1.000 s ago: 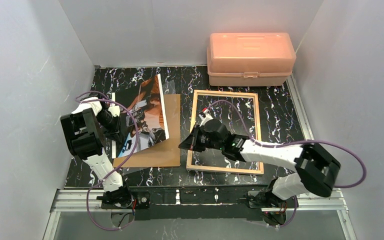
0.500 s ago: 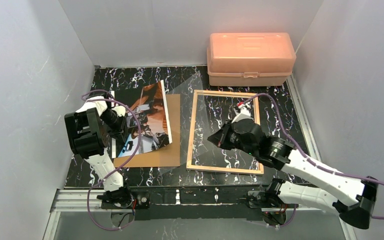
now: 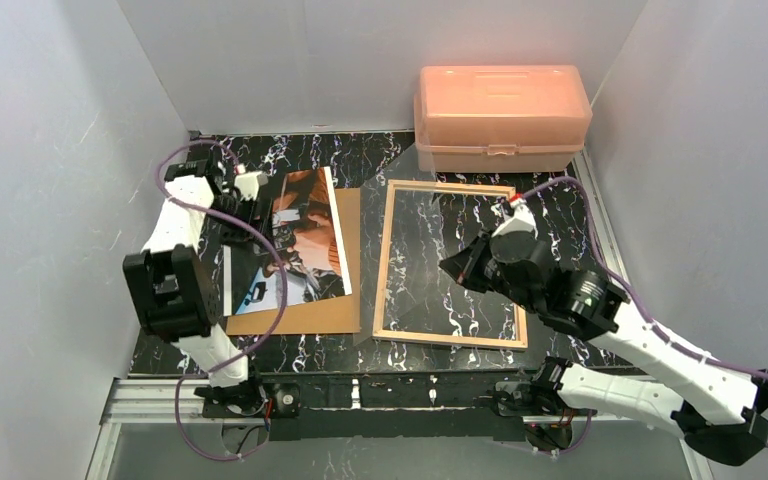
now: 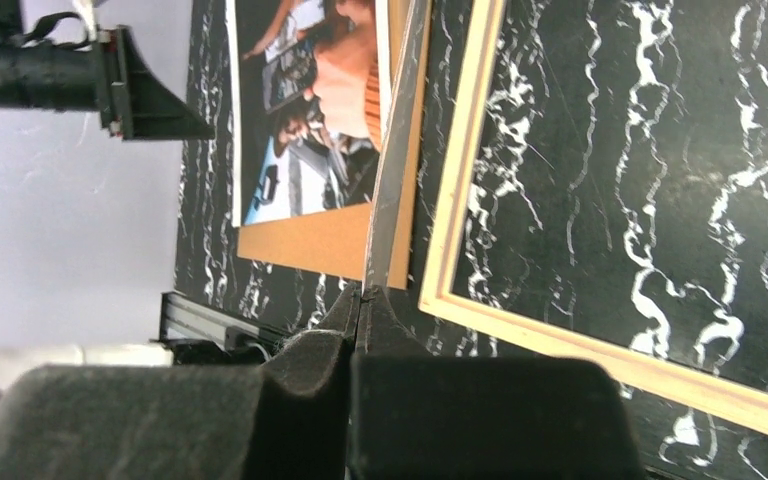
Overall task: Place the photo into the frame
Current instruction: Pick up the photo frame item at the center of the board, then place the photo frame item in the photo frame.
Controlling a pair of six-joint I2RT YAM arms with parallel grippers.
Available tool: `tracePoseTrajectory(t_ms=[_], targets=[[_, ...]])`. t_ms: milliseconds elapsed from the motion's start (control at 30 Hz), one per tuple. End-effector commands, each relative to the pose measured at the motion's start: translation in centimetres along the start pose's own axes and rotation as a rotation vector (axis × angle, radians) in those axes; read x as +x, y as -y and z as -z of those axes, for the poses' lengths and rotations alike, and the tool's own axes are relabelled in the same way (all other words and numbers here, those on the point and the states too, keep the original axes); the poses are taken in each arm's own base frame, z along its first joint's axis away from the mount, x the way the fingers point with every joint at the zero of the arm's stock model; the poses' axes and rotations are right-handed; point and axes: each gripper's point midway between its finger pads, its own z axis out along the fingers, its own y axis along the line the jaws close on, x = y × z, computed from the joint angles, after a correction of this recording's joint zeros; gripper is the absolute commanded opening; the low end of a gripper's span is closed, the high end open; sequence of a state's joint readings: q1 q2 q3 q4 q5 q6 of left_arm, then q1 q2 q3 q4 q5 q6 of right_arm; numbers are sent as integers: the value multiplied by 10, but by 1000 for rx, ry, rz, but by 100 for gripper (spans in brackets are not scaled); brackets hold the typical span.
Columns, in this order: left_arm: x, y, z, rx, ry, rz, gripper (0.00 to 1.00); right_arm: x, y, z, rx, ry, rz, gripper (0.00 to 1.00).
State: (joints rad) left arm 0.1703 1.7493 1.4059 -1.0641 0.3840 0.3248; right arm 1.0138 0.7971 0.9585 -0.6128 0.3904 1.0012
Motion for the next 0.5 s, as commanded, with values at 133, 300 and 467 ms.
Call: tracePoseTrajectory(t_ms=[133, 300, 467], targets=[[9, 164, 110, 167, 383, -632, 81, -79, -79, 1, -83, 199, -111, 1], [50, 214, 135, 242, 462, -933, 98, -94, -110, -5, -137, 218, -138, 1], [83, 229, 143, 253, 507, -1072, 98, -101, -123, -11, -166, 239, -206, 1]])
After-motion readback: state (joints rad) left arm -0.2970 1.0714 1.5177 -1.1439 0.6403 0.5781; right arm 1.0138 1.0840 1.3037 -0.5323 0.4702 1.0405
